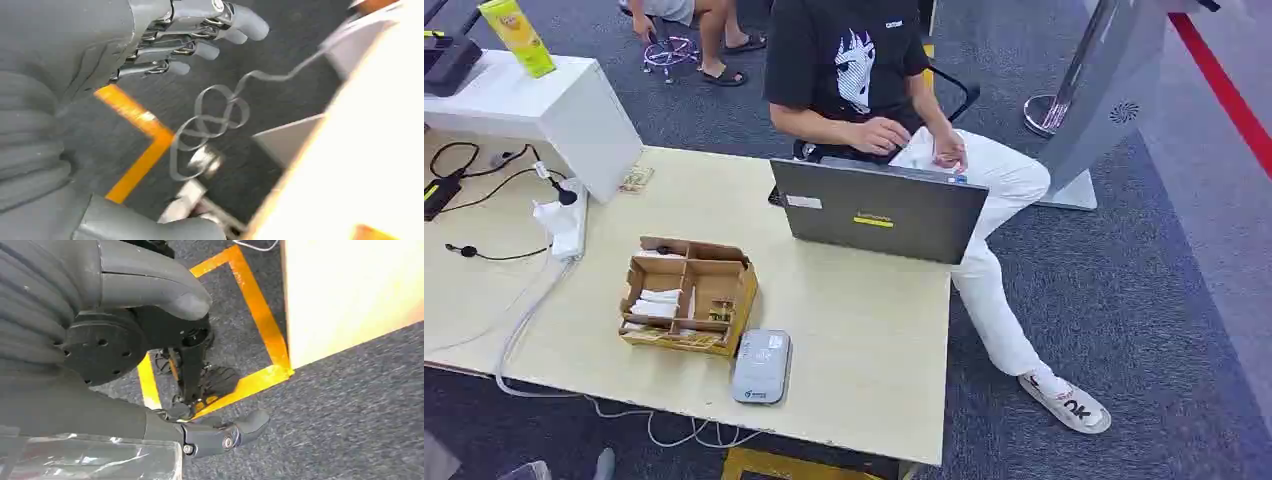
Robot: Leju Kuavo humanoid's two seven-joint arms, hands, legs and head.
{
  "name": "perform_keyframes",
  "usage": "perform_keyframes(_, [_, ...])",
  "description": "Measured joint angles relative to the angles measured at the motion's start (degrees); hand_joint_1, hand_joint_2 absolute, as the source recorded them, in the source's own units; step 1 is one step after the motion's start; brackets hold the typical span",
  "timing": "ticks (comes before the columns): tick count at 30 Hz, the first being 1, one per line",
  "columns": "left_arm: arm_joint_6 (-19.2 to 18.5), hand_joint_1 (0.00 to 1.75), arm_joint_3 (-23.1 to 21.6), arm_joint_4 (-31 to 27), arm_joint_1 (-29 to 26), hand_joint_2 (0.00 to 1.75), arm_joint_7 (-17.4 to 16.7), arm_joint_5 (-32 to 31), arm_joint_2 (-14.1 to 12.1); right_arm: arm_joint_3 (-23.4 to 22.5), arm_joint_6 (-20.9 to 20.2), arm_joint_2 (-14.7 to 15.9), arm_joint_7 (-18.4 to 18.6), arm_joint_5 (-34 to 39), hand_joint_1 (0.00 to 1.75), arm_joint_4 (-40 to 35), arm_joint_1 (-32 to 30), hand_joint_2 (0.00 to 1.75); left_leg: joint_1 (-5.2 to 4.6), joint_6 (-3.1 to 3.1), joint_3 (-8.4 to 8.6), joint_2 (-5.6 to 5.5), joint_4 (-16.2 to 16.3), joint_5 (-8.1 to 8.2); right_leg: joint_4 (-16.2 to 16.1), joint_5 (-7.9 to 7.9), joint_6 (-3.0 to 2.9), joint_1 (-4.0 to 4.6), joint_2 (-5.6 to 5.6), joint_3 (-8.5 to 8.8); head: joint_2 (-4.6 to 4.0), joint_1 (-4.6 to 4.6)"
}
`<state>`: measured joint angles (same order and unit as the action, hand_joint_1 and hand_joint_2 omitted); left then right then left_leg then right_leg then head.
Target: Pass the card to the sensor for recognition and then transmit it.
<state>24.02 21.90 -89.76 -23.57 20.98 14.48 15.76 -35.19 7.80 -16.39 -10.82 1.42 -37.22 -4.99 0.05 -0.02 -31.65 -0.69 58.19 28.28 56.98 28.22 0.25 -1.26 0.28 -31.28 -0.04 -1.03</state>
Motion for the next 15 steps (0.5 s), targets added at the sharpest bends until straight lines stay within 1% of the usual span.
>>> perform_keyframes(6, [1.73, 0.0, 0.48, -9.29, -1.74, 1.75, 2.99, -7.34, 0.94, 2.91, 0.0, -0.28, -0.02, 3.3, 0.0, -3.39, -1.99, 1.75, 0.01, 0.0, -0.01, 0.0, 0.0, 0.0, 0.0, 0.0, 0.0, 0.01, 0.0, -0.02, 0.0, 0.0])
perform_keyframes(11, [1.7, 0.0, 0.46, -16.76, -2.35, 1.75, 6.04, -14.53, 1.64, 4.2, 0.0, -0.42, -0.24, 4.35, 0.0, -4.84, -2.4, 1.75, 0.0, 0.0, -0.01, 0.01, 0.0, 0.0, 0.0, 0.0, 0.0, 0.0, 0.01, -0.03, 0.0, 0.0])
perform_keyframes(15, [1.4, 0.0, -0.48, -21.5, -2.21, 1.75, 7.17, -21.57, 1.79, 4.26, 0.0, -0.44, -0.63, 3.94, 0.0, -4.97, -2.36, 1.75, -0.01, 0.0, 0.01, 0.01, 0.0, 0.0, 0.0, 0.0, 0.0, 0.0, 0.01, -0.02, 0.0, 0.02])
